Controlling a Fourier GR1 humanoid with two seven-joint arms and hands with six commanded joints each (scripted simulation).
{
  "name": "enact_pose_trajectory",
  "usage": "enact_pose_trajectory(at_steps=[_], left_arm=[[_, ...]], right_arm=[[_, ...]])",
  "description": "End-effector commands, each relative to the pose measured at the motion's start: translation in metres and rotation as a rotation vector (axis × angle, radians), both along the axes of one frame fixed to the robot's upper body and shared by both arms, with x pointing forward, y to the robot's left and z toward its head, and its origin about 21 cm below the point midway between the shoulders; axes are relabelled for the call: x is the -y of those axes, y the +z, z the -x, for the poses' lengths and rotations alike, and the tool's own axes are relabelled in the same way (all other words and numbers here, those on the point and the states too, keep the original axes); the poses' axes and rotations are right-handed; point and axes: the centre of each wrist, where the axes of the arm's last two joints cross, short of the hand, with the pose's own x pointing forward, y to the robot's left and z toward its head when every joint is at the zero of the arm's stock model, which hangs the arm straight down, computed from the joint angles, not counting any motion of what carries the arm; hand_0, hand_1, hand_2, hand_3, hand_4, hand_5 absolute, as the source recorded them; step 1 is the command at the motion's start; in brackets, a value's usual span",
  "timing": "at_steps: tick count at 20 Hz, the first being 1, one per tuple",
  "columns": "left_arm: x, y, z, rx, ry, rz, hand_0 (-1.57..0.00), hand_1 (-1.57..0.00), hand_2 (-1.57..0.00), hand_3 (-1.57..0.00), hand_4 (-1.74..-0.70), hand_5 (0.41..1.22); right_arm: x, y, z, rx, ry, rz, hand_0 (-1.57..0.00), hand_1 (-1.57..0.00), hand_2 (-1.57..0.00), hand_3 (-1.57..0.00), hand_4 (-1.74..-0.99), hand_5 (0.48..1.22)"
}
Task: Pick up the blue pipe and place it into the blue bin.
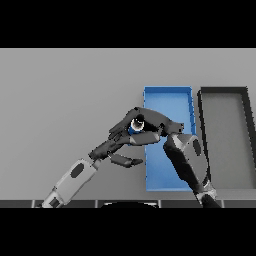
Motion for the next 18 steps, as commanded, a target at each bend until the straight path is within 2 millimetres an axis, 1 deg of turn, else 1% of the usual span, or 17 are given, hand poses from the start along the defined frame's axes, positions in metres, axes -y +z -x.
enact_pose_trajectory(at_steps=[1,3,4,5,8,9,10,11,12,13,14,15,16,18], left_arm=[[0.0,0.001,-0.002,-0.004,0.001,0.003,0.0,0.0,0.0,0.0,-0.92,0.503],[-0.002,0.0,0.001,-0.004,0.0,-0.002,0.0,0.0,0.0,0.0,-0.92,0.503],[-0.006,-0.001,0.003,-0.005,0.001,-0.004,0.0,0.0,0.0,0.0,-0.92,0.503],[-0.007,0.002,0.002,0.007,0.004,-0.003,0.0,0.0,0.0,0.0,-0.91,0.502],[-0.008,0.0,0.005,0.014,-0.011,0.001,0.0,0.0,0.0,0.0,-0.9,0.495],[-0.007,0.001,0.005,0.01,-0.017,0.012,0.0,0.0,0.0,0.0,-0.91,0.492],[-0.009,0.002,0.003,0.01,-0.012,0.017,0.0,0.0,0.0,0.0,-0.91,0.491],[-0.01,0.001,0.001,0.001,-0.001,0.008,0.0,0.0,0.0,0.0,-0.91,0.491],[-0.012,0.0,0.003,-0.002,-0.005,0.019,0.0,0.0,0.0,0.0,-0.91,0.49],[-0.012,0.001,0.002,0.003,-0.004,0.018,0.0,0.0,0.0,0.0,-0.91,0.487],[-0.016,0.0,0.003,0.002,-0.003,0.022,0.0,0.0,0.0,0.0,-0.91,0.487],[-0.016,0.0,0.002,-0.003,-0.001,0.017,0.0,0.0,0.0,0.0,-0.91,0.489],[-0.014,0.003,0.0,-0.006,0.008,0.009,0.0,0.0,0.0,0.0,-0.9,0.489],[-0.012,0.001,0.002,-0.002,0.002,0.01,0.0,0.0,0.0,0.0,-0.89,0.487]], right_arm=[[0.005,0.011,-0.001,-0.015,-0.003,-0.031,-1.57,-1.57,-1.57,-1.57,-1.689,1.171],[0.011,0.045,-0.011,0.004,-0.015,-0.119,-1.57,-1.57,-1.57,-1.57,-1.707,1.141],[0.015,0.062,-0.019,0.055,-0.041,-0.137,-1.57,-1.57,-1.57,-1.57,-1.714,1.134],[0.02,0.071,-0.023,0.078,-0.062,-0.145,-1.57,-1.57,-1.57,-1.57,-1.72,1.127],[0.033,0.101,-0.036,0.094,-0.214,-0.184,-1.57,-1.57,-1.57,-1.57,-1.73,1.11],[0.037,0.106,-0.043,0.107,-0.277,-0.177,-1.57,-1.57,-1.57,-1.57,-1.732,1.117],[0.05,0.108,-0.054,0.087,-0.354,-0.169,-1.57,-1.57,-1.57,-1.57,-1.734,1.127],[0.055,0.106,-0.062,0.061,-0.398,-0.158,-1.57,-1.57,-1.57,-1.57,-1.735,1.131],[0.068,0.099,-0.07,0.051,-0.462,-0.119,-1.57,-1.57,-1.57,-1.57,-1.736,1.135],[0.075,0.093,-0.078,0.027,-0.507,-0.086,-1.57,-1.57,-1.57,-1.57,-1.737,1.135],[0.084,0.081,-0.086,-0.02,-0.568,-0.078,-1.57,-1.57,-1.57,-1.57,-1.738,1.129],[0.092,0.068,-0.093,-0.065,-0.606,-0.066,-1.57,-1.57,-1.57,-1.57,-1.739,1.124],[0.105,0.054,-0.095,-0.109,-0.644,-0.045,-1.57,-1.57,-1.57,-1.57,-1.739,1.12],[0.115,0.029,-0.097,-0.182,-0.694,0.0,-1.57,-1.57,-1.57,-1.57,-1.74,1.121]])
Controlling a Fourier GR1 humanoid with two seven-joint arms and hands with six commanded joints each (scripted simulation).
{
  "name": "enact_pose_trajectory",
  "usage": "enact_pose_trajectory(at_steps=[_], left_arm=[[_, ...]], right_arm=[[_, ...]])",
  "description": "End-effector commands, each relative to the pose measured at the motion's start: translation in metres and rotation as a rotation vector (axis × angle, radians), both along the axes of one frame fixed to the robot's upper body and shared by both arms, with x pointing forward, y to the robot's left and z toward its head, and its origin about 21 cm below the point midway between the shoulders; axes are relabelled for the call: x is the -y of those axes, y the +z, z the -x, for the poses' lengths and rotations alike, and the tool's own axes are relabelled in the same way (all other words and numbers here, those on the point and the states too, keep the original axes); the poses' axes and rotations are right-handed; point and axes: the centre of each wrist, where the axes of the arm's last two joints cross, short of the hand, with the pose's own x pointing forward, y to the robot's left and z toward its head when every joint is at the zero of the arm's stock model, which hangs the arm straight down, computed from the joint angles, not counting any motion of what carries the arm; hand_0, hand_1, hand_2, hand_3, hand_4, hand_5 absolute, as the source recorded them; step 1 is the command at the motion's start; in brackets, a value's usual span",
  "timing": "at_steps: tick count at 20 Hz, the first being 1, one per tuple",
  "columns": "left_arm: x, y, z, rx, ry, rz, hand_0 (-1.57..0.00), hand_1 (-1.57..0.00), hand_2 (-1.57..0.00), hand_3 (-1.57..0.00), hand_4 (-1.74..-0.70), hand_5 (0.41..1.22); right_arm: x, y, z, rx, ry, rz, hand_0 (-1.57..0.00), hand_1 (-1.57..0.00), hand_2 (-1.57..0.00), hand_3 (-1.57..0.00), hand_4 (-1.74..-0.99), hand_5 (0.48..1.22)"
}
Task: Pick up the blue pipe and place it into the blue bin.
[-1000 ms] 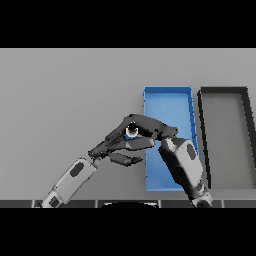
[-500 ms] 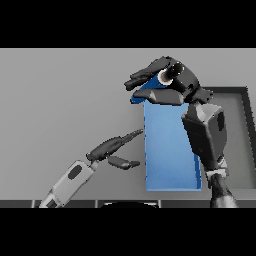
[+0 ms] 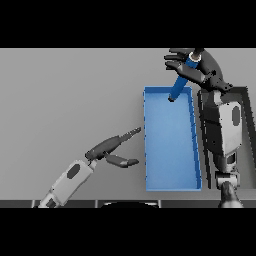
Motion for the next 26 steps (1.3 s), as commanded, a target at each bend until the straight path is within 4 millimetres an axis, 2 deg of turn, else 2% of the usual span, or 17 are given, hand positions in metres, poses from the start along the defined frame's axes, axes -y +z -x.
enact_pose_trajectory(at_steps=[1,2,8,12,13,14,16,17,19,22,26], left_arm=[[0.0,0.001,0.0,-0.009,0.002,-0.002,0.0,0.0,0.0,0.0,-0.89,0.483],[-0.004,0.0,-0.003,-0.013,0.01,-0.007,0.0,0.0,0.0,0.0,-0.89,0.478],[0.001,0.0,-0.003,0.0,0.008,0.002,0.0,0.0,0.0,0.0,-0.88,0.463],[-0.002,0.0,0.001,-0.007,0.001,0.014,0.0,0.0,0.0,0.0,-0.88,0.46],[0.001,-0.001,0.003,-0.013,0.004,0.008,0.0,0.0,0.0,0.0,-0.89,0.457],[0.003,-0.001,0.002,-0.023,0.01,0.002,0.0,0.0,0.0,0.0,-0.89,0.455],[0.004,0.0,0.006,-0.014,0.005,0.007,0.0,0.0,0.0,0.0,-0.89,0.454],[0.005,0.001,0.003,-0.009,0.005,-0.002,0.0,0.0,0.0,0.0,-0.89,0.453],[0.002,0.0,0.0,-0.016,0.018,-0.006,0.0,0.0,0.0,0.0,-0.89,0.453],[0.002,0.0,0.0,-0.023,0.01,0.0,0.0,0.0,0.0,0.0,-0.89,0.454],[0.004,-0.002,0.002,-0.017,0.006,-0.003,0.0,0.0,0.0,0.0,-0.9,0.45]], right_arm=[[-0.001,-0.013,0.001,-0.033,-0.014,0.008,-1.57,-1.57,-1.57,-1.57,-1.74,1.122],[-0.001,-0.024,0.002,-0.085,-0.042,0.034,-1.57,-1.57,-1.57,-1.57,-1.74,1.121],[0.018,-0.102,0.016,-0.362,-0.146,0.1,-1.57,-1.57,-1.57,-1.57,-1.741,1.122],[0.025,-0.142,0.032,-0.51,-0.129,0.203,-1.57,-1.57,-1.57,-1.57,-1.591,1.114],[0.023,-0.154,0.032,-0.565,-0.132,0.231,-1.57,-1.57,-1.57,-1.33,-1.599,1.11],[0.021,-0.162,0.032,-0.619,-0.144,0.249,-1.56,-1.46,-1.39,-1.12,-1.547,1.133],[0.02,-0.168,0.03,-0.719,-0.148,0.262,-1.04,-0.93,-0.89,-0.72,-1.455,1.164],[0.019,-0.17,0.028,-0.765,-0.16,0.279,-0.84,-0.75,-0.71,-0.57,-1.392,1.176],[0.019,-0.171,0.03,-0.794,-0.112,0.326,-0.53,-0.48,-0.46,-0.37,-1.285,1.141],[0.015,-0.171,0.032,-0.774,-0.085,0.46,-0.27,-0.24,-0.23,-0.19,-1.179,0.975],[0.014,-0.179,0.035,-0.699,-0.075,0.608,-0.11,-0.1,-0.09,-0.08,-1.125,0.821]])
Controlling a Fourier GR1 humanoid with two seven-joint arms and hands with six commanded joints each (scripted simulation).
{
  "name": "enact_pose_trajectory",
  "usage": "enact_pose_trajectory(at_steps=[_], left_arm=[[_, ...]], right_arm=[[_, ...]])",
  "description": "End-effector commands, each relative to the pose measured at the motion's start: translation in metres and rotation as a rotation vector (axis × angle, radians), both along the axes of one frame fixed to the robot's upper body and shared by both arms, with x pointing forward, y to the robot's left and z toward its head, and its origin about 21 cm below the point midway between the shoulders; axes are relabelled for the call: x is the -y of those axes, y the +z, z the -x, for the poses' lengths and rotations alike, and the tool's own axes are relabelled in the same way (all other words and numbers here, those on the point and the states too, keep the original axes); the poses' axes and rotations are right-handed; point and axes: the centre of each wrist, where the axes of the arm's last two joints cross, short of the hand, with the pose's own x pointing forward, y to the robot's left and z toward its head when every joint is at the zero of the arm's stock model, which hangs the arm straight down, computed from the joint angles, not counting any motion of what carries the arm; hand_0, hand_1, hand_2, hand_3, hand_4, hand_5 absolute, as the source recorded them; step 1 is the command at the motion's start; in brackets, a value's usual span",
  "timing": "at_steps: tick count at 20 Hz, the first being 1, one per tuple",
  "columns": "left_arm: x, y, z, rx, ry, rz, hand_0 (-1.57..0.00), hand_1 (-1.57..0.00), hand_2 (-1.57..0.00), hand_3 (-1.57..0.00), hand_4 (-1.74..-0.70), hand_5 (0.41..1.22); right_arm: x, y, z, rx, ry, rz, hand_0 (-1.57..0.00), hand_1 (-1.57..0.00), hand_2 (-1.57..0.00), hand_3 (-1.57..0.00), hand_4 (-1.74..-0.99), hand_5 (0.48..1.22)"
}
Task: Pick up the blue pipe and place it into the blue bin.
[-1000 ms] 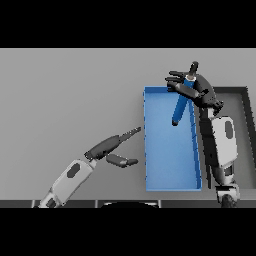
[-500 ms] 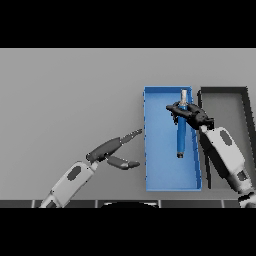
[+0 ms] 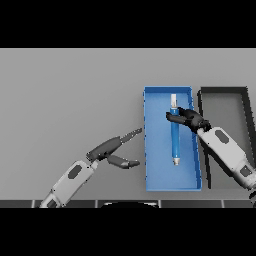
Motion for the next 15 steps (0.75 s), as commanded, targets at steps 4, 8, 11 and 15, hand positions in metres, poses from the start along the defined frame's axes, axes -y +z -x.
enact_pose_trajectory(at_steps=[4,8,11,15], left_arm=[[-0.001,0.001,-0.002,-0.005,-0.001,0.012,0.0,0.0,0.0,0.0,-0.91,0.458],[-0.001,-0.002,0.0,-0.015,0.006,0.012,0.0,0.0,0.0,0.0,-0.92,0.464],[-0.002,-0.001,-0.002,-0.018,0.01,0.022,0.0,0.0,0.0,0.0,-0.92,0.464],[-0.005,0.001,0.002,-0.012,-0.002,0.023,0.0,0.0,0.0,0.0,-0.92,0.468]], right_arm=[[-0.002,-0.009,-0.003,0.019,-0.014,0.042,-0.04,-0.04,-0.04,-0.03,-1.124,0.717],[-0.001,-0.002,0.0,0.036,-0.011,0.005,-0.02,-0.02,-0.02,-0.01,-1.123,0.689],[0.002,-0.004,-0.004,0.035,-0.015,0.022,-0.01,-0.01,-0.01,-0.01,-1.129,0.672],[0.007,-0.001,-0.005,0.042,0.0,-0.005,-0.01,-0.01,-0.01,-0.01,-1.129,0.677]])
